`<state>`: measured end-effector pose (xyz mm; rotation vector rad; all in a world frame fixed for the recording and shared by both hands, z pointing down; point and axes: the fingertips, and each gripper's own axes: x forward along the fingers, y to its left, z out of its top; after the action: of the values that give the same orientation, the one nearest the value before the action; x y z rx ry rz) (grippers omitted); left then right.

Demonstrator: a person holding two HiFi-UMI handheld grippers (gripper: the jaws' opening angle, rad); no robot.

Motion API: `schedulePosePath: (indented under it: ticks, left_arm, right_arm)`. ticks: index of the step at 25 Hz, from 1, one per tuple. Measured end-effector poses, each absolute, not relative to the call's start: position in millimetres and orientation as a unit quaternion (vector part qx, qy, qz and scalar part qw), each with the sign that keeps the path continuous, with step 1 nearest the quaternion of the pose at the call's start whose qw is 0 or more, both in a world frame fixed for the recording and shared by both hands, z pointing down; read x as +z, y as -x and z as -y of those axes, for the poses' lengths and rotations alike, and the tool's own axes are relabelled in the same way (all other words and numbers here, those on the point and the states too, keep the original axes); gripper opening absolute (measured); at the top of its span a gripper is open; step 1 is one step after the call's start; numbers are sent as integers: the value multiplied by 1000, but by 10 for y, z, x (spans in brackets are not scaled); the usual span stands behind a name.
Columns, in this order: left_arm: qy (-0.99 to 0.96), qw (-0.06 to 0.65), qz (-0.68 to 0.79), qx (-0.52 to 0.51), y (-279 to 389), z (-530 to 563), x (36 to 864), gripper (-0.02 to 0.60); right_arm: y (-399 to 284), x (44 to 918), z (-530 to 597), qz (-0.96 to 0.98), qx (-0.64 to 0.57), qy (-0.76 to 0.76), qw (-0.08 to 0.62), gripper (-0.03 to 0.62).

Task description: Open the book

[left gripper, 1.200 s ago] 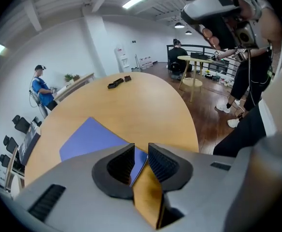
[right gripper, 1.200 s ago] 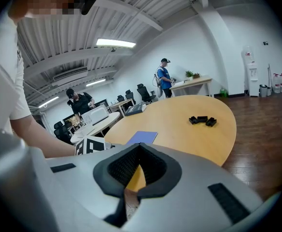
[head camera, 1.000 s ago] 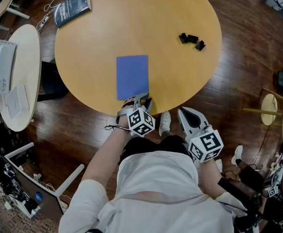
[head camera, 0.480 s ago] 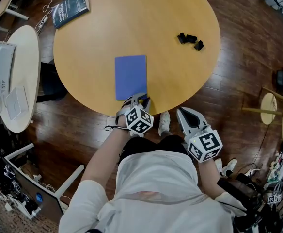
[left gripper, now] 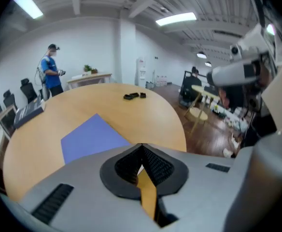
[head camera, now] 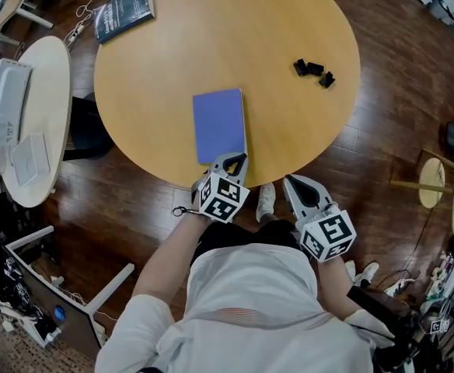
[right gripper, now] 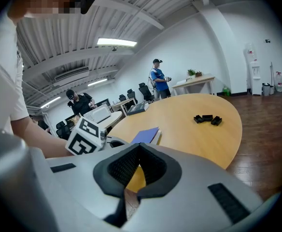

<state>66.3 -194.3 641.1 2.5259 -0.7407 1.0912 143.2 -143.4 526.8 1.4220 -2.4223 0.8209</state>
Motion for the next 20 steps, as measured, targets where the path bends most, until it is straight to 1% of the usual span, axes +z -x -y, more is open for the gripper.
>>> schedulePosePath:
  ticks: [4, 9, 11, 14, 20]
  left_arm:
    - [-874, 261, 321, 256, -435, 2101, 5983, 11]
    - [-844, 346, 393, 118, 88, 2258, 5581, 11]
    - [-825, 367, 424, 69, 345, 2299, 5483, 11]
    - [-792, 382, 476, 27, 775, 2313, 5428, 11]
    - [-738, 401, 543, 21, 1559, 2254, 5580, 11]
  right_arm:
    - [-1297, 5262, 1479, 830, 280, -470, 109, -3]
    - [-1054, 5248, 1546, 840, 279, -451, 111, -3]
    - [-933, 5233, 1576, 846, 278, -441, 112, -3]
    - [-757, 5205, 1620, 854, 276, -427, 113, -3]
    - [-393, 5154, 1666, 864, 276, -407, 112, -3]
